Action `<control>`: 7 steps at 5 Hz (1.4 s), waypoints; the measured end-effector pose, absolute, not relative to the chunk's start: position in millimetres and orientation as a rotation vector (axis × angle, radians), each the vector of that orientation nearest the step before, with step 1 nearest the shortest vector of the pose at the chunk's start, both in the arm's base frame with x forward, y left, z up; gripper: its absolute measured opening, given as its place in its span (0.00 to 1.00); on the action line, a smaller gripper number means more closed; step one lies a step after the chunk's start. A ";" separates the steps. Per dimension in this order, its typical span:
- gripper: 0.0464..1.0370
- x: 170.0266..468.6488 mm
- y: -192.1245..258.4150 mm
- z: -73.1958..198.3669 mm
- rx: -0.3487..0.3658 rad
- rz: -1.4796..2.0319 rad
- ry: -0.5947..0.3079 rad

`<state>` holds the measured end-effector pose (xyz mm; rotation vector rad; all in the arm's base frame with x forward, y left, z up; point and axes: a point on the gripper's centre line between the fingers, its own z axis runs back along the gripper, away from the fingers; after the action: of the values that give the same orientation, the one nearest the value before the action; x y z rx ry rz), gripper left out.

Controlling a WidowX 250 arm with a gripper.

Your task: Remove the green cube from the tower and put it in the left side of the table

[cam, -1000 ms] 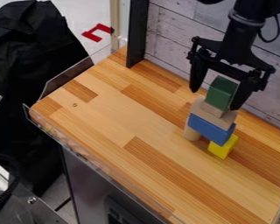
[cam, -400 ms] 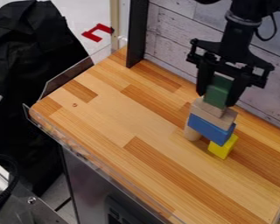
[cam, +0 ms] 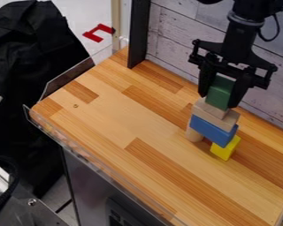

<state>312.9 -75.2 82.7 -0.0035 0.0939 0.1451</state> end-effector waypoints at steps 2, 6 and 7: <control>0.54 304.2 -34.4 88.1 0.008 0.235 0.124; 0.54 314.1 52.7 30.1 0.144 0.185 0.196; 0.54 316.3 53.8 24.8 0.119 0.156 0.197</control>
<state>316.3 53.8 24.8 0.1194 0.1973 0.1563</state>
